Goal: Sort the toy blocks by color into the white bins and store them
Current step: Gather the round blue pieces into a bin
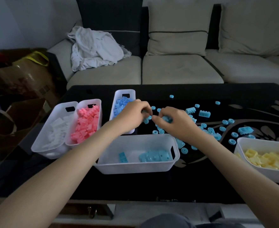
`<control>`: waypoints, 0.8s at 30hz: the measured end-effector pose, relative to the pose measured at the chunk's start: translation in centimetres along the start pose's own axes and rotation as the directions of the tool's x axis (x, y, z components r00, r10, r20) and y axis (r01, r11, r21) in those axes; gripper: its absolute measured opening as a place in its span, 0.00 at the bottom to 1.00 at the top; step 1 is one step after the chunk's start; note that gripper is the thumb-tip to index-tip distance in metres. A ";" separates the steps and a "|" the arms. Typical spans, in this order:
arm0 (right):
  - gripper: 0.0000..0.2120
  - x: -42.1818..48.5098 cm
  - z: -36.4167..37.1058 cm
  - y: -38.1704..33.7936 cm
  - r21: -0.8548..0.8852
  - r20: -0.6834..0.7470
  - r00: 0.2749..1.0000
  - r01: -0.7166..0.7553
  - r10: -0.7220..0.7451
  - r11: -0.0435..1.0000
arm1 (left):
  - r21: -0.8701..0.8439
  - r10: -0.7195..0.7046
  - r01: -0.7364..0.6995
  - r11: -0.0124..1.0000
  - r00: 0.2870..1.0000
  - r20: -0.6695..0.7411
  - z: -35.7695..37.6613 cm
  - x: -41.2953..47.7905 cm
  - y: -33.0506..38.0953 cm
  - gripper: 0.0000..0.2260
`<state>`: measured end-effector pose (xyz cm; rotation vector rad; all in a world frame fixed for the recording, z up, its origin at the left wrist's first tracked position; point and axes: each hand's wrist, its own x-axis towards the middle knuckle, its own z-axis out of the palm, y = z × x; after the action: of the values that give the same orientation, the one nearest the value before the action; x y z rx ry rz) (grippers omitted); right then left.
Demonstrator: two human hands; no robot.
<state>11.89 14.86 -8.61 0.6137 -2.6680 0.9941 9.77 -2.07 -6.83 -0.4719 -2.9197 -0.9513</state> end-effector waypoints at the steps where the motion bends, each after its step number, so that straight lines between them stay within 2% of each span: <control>1: 0.15 -0.6 0.0 -0.7 -0.001 0.043 0.999 0.033 -0.033 0.999 | -0.031 -0.009 0.009 0.999 1.000 -0.015 -0.8 -0.8 0.2 0.06; 3: 0.14 -1.4 0.3 -1.5 0.005 0.149 0.985 0.092 -0.091 0.996 | -0.070 -0.032 0.030 0.997 0.999 -0.025 -2.1 -2.5 0.6 0.06; 5: 0.13 -2.0 0.7 -2.0 0.019 0.299 0.949 0.104 -0.105 0.994 | -0.078 -0.060 0.062 0.995 0.998 0.031 -2.8 -4.1 0.7 0.05; 7: 0.13 -2.4 1.0 -2.1 0.012 0.427 0.898 0.106 -0.101 0.994 | -0.038 -0.067 0.071 0.997 0.991 0.112 -2.8 -5.4 0.5 0.04; 9: 0.13 -2.7 1.0 -2.1 0.008 0.469 0.875 0.131 -0.120 0.991 | 0.048 -0.060 0.051 0.998 0.980 0.191 -2.1 -6.1 -0.1 0.04; 11: 0.12 -2.8 0.7 -1.9 0.047 0.406 0.900 0.156 -0.161 0.987 | 0.135 -0.053 0.019 0.991 0.965 0.258 -1.1 -6.4 -0.8 0.06; 13: 0.10 -2.9 0.0 -1.0 0.087 0.257 0.955 0.126 -0.145 0.988 | 0.195 -0.062 -0.001 0.981 0.946 0.317 -0.2 -6.5 -1.3 0.08; 16: 0.14 -2.8 -0.6 2.5 0.026 0.060 0.994 -0.092 0.090 0.995 | 0.195 -0.045 -0.028 0.980 0.932 0.359 0.4 -6.3 -1.5 0.08; 18: 0.21 -3.0 -0.5 5.3 -0.146 0.082 0.937 -0.325 0.339 0.934 | 0.160 -0.009 -0.048 0.986 0.943 0.334 0.7 -6.2 -1.3 0.07; 19: 0.25 -3.5 -0.3 6.3 -0.264 0.132 0.894 -0.384 0.428 0.885 | 0.146 0.015 -0.063 0.987 0.951 0.310 0.9 -6.1 -1.1 0.07; 20: 0.28 -4.1 0.2 7.1 -0.355 0.182 0.867 -0.383 0.465 0.853 | 0.131 0.040 -0.081 0.988 0.957 0.287 1.1 -6.0 -0.9 0.07; 22: 0.32 -5.3 1.3 7.9 -0.435 0.230 0.881 -0.288 0.414 0.853 | 0.090 0.104 -0.135 0.987 0.953 0.284 1.7 -6.0 -0.2 0.09; 24: 0.31 -5.9 2.1 8.0 -0.446 0.210 0.920 -0.212 0.332 0.869 | 0.077 0.156 -0.195 0.978 0.921 0.357 2.3 -6.2 0.2 0.11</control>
<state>13.27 20.69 -16.81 0.3007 -3.1511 0.3753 15.86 -2.22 -9.35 -0.9707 -3.1395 -0.7428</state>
